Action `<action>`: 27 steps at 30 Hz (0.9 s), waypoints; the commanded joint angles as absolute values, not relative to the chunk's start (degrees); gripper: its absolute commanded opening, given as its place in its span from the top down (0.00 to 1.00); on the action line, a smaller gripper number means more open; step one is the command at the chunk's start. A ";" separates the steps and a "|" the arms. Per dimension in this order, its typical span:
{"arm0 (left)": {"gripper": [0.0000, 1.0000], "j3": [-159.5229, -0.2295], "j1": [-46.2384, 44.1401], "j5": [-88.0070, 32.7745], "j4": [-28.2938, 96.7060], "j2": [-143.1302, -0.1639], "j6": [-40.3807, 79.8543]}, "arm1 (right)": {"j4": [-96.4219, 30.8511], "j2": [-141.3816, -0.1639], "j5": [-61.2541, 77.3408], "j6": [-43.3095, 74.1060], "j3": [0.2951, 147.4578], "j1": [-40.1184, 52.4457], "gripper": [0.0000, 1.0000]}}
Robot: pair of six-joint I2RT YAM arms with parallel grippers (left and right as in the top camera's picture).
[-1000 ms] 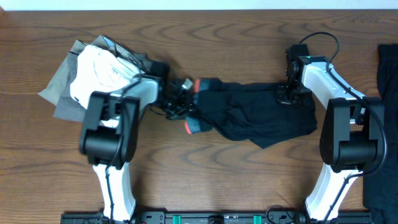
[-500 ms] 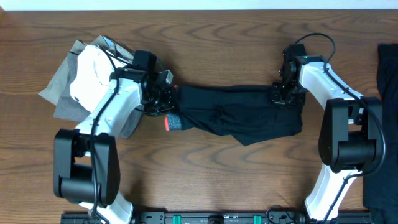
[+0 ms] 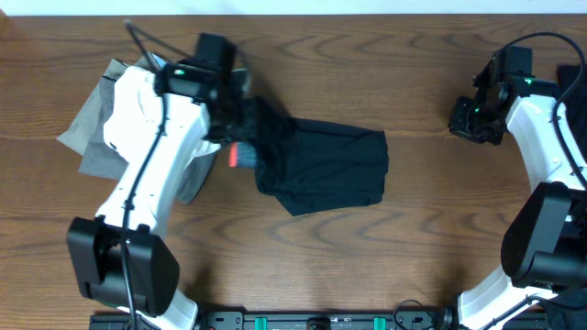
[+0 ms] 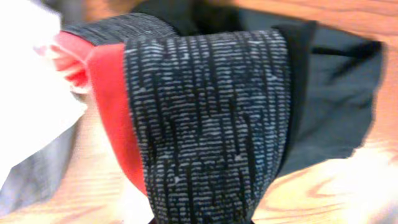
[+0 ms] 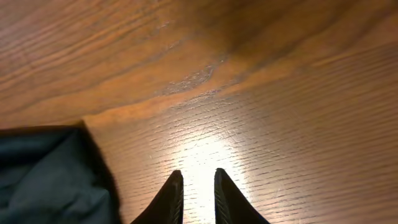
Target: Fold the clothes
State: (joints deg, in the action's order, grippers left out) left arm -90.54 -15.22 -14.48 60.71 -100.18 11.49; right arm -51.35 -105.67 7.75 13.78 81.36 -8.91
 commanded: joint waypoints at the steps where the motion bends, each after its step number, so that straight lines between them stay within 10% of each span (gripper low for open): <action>1: 0.93 -92.27 -21.58 -10.85 60.12 -99.18 15.92 | -51.68 -105.56 8.67 12.99 81.91 -9.13 0.84; 16: 0.89 -92.27 -41.76 -9.76 49.19 -111.44 20.88 | -52.56 -105.56 9.52 12.99 81.91 -8.75 0.85; 22: 0.22 -92.38 -44.49 -9.76 45.69 -113.45 19.51 | -52.77 -105.56 9.93 12.97 81.91 -7.81 0.85; 27: 0.20 -96.79 -44.31 -9.76 48.88 -112.31 18.41 | -52.75 -105.56 10.81 11.55 81.91 -6.00 0.85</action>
State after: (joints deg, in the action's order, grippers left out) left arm -92.84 -44.71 -10.31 47.68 -113.38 19.49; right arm -52.71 -105.69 9.65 13.19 81.36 -7.51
